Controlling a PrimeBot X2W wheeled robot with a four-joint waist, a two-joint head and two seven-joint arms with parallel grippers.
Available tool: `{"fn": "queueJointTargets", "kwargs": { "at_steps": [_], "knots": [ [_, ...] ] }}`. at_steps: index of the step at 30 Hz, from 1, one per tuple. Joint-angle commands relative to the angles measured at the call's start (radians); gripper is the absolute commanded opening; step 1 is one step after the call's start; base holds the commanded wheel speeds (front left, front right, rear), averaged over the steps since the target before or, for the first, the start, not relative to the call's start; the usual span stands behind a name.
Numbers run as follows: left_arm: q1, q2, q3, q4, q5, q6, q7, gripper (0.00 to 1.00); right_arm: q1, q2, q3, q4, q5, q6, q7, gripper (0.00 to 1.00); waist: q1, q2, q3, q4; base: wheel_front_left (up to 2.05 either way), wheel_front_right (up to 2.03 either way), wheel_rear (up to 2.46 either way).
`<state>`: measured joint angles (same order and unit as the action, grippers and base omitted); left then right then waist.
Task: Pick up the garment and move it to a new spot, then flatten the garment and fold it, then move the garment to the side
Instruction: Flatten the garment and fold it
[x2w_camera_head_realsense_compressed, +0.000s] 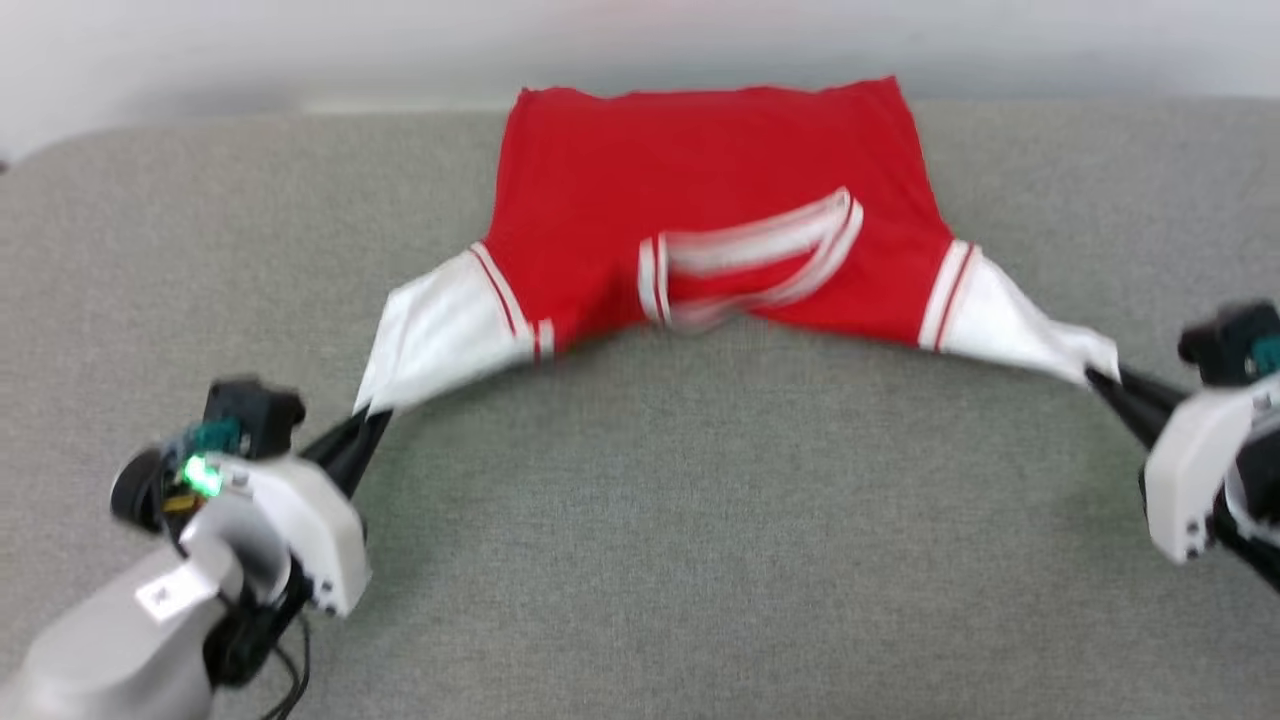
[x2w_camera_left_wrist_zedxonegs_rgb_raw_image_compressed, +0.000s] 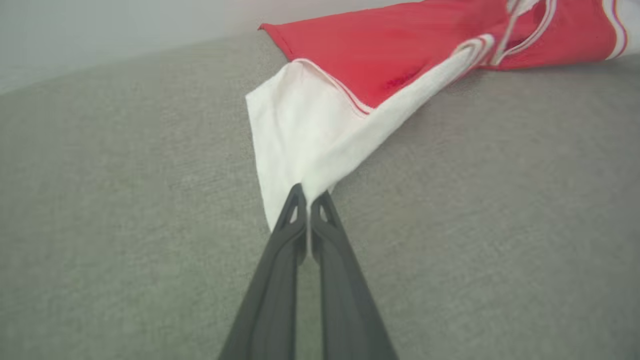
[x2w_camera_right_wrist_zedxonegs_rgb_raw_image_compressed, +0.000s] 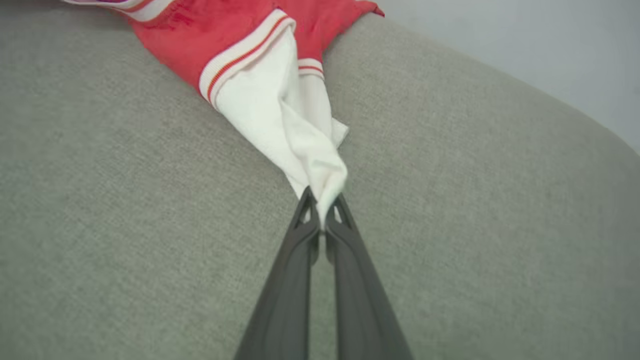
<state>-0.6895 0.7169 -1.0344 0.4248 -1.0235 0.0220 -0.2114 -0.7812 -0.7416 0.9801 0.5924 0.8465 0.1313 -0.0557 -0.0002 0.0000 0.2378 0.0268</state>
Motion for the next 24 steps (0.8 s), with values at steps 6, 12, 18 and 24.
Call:
{"fn": "queueJointTargets", "kwargs": {
  "at_steps": [6,12,18,24],
  "knots": [
    [0.2,0.074,-0.011,-0.086,-0.07,0.072,-0.005,0.0,0.215,-0.059,-0.022,-0.037,0.005,-0.001,-0.048,0.0,0.0002,0.0,-0.121,-0.01,0.0,0.0,0.0],
    [0.355,0.139,-0.02,-0.189,-0.121,0.14,-0.016,0.0,0.422,-0.106,-0.09,-0.098,-0.017,-0.001,-0.04,0.0,0.0002,0.0,-0.172,-0.009,0.0,0.0,0.0],
    [0.465,0.187,-0.044,-0.264,-0.146,0.203,-0.014,0.0,0.634,-0.129,-0.208,-0.167,-0.034,-0.001,0.021,0.0,0.0002,0.0,-0.194,-0.002,0.0,0.0,0.0],
    [0.525,0.2,-0.05,-0.318,-0.168,0.237,-0.019,0.0,0.786,-0.126,-0.347,-0.256,-0.049,-0.001,0.137,0.0,0.0002,0.0,-0.189,0.002,0.0,0.0,0.0]
  ]
}}
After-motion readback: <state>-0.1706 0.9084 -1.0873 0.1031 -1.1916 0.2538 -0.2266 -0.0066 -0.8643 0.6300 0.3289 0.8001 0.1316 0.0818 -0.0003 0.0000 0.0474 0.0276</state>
